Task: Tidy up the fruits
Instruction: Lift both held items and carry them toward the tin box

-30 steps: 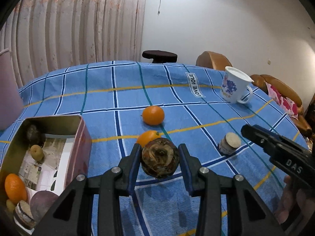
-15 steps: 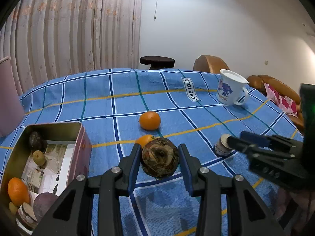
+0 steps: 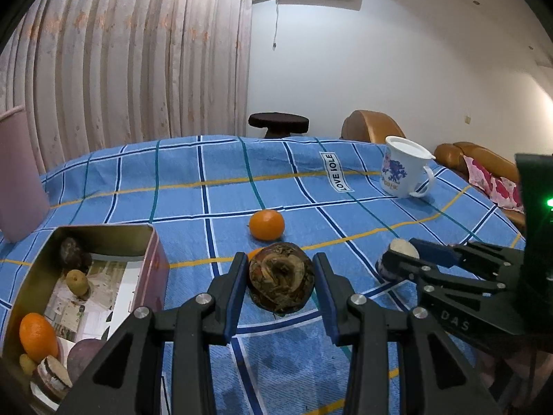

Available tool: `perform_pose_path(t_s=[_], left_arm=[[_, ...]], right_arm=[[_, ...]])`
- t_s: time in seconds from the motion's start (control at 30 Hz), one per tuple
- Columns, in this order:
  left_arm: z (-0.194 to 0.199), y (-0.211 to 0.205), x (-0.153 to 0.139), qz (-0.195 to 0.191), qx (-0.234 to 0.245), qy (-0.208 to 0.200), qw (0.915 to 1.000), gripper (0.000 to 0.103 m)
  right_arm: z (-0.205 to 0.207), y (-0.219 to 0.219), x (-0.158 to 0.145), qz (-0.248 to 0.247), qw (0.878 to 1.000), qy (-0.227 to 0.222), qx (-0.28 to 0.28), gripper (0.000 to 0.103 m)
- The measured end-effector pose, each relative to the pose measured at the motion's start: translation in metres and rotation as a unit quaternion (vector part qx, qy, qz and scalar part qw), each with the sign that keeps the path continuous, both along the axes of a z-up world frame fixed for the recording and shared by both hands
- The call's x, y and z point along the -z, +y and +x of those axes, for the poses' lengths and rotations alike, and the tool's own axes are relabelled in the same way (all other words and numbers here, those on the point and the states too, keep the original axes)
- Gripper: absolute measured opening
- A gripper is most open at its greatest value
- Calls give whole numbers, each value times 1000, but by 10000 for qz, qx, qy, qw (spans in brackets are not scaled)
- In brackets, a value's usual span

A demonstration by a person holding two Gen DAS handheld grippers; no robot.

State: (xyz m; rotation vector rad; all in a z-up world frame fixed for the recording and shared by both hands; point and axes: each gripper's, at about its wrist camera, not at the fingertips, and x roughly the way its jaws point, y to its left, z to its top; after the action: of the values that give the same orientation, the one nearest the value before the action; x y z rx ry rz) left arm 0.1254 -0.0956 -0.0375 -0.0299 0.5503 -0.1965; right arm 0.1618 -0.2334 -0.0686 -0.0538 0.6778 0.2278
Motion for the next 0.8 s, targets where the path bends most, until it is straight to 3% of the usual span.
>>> perform_pose_path(t_s=[0.53, 0.8], left_arm=[[-16, 0, -7, 99, -116, -389, 9991, 40], [-25, -3, -10, 211, -170, -639, 9976, 40]], right_arm=[[-34, 16, -19, 88, 9954, -873, -383, 36], [-41, 14, -23, 150, 9929, -1107, -411, 36]])
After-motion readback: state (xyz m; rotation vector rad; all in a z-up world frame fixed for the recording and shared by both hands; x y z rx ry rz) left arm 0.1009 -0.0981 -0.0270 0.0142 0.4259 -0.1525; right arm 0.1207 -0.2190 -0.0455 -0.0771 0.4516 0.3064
